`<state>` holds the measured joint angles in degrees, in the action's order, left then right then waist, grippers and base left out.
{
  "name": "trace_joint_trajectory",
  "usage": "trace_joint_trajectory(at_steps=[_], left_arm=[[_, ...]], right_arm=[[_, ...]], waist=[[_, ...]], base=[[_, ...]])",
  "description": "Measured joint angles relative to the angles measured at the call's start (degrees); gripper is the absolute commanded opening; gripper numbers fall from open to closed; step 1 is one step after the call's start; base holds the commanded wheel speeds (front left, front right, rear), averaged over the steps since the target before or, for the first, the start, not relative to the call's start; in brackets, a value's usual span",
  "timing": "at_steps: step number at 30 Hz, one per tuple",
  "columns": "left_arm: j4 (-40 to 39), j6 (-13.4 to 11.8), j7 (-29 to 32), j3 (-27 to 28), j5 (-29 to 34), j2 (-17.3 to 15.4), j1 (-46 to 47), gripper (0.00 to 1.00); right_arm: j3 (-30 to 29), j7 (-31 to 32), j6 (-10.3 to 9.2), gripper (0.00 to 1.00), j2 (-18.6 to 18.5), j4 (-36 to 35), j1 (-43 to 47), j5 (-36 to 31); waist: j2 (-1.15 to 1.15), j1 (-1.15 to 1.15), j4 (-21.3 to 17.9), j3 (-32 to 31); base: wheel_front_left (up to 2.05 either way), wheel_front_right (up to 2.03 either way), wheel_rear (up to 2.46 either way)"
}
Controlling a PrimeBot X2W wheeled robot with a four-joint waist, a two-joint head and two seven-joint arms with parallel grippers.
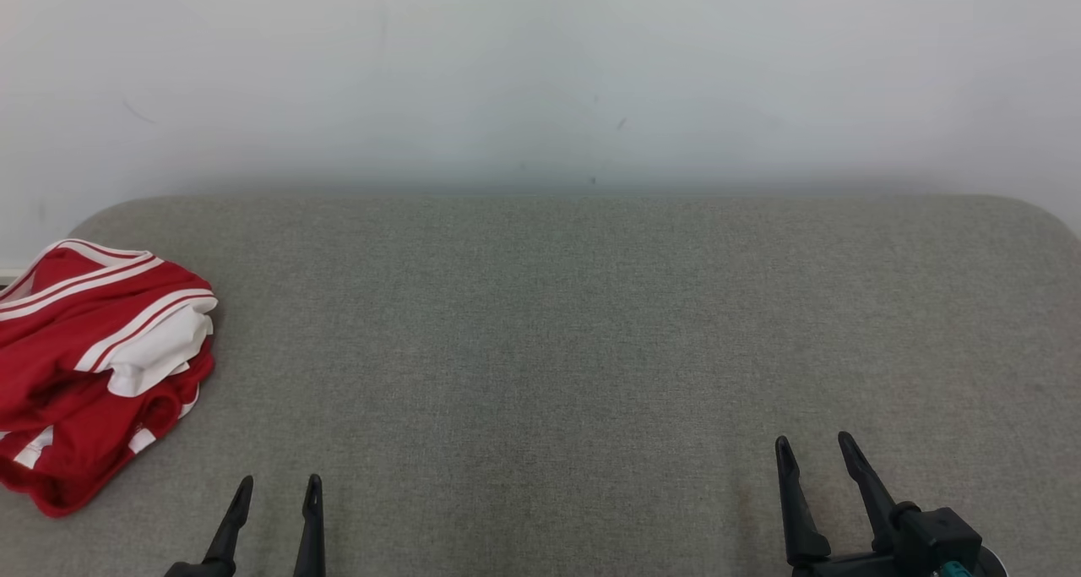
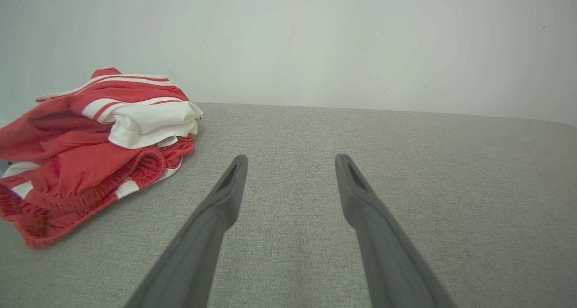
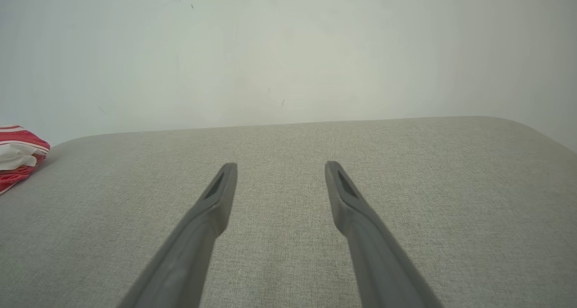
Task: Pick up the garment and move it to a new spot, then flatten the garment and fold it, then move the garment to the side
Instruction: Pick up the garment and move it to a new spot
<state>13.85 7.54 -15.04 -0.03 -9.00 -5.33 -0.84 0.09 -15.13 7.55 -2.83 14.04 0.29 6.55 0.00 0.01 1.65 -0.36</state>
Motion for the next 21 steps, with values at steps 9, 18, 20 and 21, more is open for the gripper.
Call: trace_joint_trajectory(at_steps=[9, 18, 20, 21], left_arm=[[0.5, 0.0, 0.0, 0.1, -0.1, 0.0, 0.2, 1.00], [1.4, 0.0, 0.0, 2.9, 1.6, 0.3, 0.9, 1.00], [1.7, 0.0, 0.0, 3.8, 2.0, 0.5, 0.9, 1.00], [1.7, 0.0, 0.0, 4.1, 2.0, 0.7, 0.9, 1.00]], right_arm=[[0.0, 0.0, 0.00, 1.00, 0.0, 0.2, 0.2, 0.3], [-0.3, 0.0, 0.00, 1.00, 0.0, 0.2, 0.8, 0.7], [-0.3, 0.0, 0.00, 1.00, 0.0, 0.2, 0.9, 0.8], [-0.3, 0.0, 0.00, 1.00, 0.0, 0.2, 1.0, 0.8]], waist=[[0.00, 0.00, 0.8, 0.0], [0.00, 0.00, 4.2, 0.0], [0.00, 0.00, 5.4, 0.1], [0.00, 0.00, 6.0, 0.1]], base=[[0.00, 0.00, 0.00], [0.00, 0.00, 0.00], [0.00, 0.00, 0.00], [0.00, 0.00, 0.00]])
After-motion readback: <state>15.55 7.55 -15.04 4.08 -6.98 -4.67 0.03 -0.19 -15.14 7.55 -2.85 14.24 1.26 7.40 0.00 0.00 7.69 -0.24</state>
